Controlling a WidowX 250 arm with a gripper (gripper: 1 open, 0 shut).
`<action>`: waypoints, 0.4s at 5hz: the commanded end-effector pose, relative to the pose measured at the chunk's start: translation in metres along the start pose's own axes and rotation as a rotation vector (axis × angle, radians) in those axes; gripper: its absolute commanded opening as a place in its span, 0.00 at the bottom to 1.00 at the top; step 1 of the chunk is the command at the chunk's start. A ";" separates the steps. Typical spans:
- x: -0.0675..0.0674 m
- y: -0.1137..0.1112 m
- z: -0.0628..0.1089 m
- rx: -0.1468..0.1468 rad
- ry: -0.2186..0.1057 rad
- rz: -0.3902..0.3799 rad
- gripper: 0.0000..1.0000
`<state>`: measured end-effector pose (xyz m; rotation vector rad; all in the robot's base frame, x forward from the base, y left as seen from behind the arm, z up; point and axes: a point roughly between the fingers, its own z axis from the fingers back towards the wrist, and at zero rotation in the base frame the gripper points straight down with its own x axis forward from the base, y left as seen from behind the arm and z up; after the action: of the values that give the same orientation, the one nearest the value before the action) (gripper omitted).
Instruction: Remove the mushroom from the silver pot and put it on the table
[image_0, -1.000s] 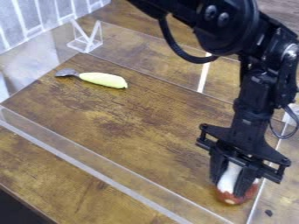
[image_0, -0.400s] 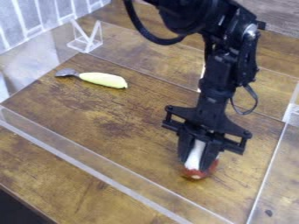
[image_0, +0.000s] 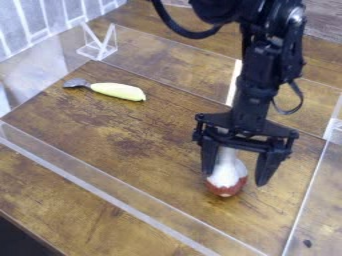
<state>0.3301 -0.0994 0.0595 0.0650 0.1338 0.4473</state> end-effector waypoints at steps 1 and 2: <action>0.004 0.005 0.026 -0.070 -0.060 0.023 1.00; 0.004 0.010 0.024 -0.078 -0.063 0.039 1.00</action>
<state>0.3265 -0.0918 0.0525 0.0507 0.1381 0.4761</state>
